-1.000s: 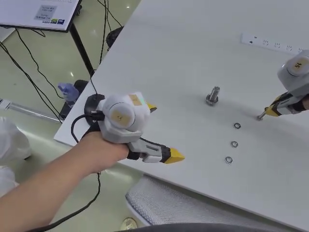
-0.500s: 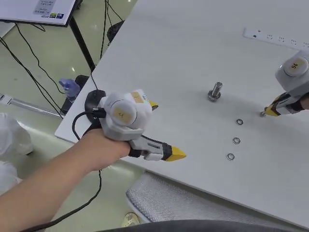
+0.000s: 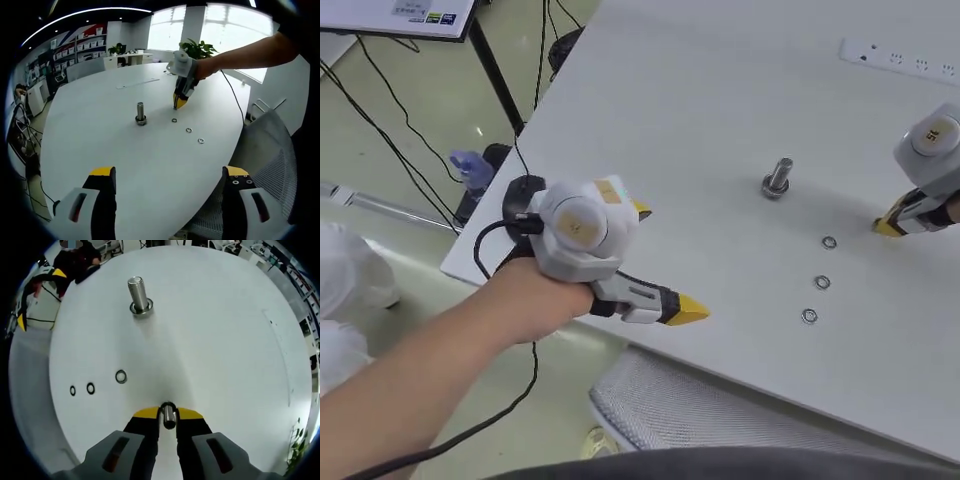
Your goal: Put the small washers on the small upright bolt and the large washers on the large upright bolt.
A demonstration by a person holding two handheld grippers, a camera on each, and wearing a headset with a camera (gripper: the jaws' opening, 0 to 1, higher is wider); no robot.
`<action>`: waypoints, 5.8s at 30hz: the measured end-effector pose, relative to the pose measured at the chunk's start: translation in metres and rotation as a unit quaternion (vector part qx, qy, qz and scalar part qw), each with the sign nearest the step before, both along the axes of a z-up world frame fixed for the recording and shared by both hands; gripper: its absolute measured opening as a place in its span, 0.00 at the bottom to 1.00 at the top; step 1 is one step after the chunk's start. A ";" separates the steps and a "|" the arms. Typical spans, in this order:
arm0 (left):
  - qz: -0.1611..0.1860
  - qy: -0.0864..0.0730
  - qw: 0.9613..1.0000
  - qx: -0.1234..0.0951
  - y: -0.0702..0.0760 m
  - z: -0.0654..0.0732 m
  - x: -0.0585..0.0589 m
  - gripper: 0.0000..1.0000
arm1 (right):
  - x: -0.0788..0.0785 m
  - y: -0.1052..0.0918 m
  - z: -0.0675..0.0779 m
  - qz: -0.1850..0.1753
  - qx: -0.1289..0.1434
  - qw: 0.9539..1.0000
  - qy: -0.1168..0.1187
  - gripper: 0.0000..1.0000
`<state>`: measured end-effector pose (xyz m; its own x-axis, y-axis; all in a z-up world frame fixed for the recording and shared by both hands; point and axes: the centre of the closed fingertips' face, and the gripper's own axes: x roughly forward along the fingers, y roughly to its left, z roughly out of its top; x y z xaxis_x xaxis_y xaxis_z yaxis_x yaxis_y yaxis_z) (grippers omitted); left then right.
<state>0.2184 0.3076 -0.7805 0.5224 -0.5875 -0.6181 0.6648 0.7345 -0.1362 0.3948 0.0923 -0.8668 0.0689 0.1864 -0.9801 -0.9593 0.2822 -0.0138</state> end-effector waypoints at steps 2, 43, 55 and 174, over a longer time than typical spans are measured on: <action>-0.001 0.001 1.000 0.001 0.000 0.000 0.000 0.87 | 0.000 0.000 -0.001 0.002 -0.002 1.000 0.001 0.13; -0.010 -0.005 1.000 0.002 -0.005 0.006 0.002 0.86 | 0.004 0.017 0.031 0.035 0.022 0.999 -0.017 0.24; -0.013 -0.012 1.000 0.009 -0.002 0.014 0.005 0.86 | -0.016 0.041 0.040 0.074 0.031 0.997 -0.015 0.24; -0.007 -0.021 1.000 0.000 -0.008 0.014 0.002 0.89 | -0.049 -0.015 0.043 -0.013 0.038 0.999 -0.017 0.13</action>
<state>0.2202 0.3001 -0.7663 0.5391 -0.5949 -0.5963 0.6807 0.7246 -0.1075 0.3458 0.0776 -0.8235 0.1081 0.2570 -0.9603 -0.9508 0.3088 -0.0244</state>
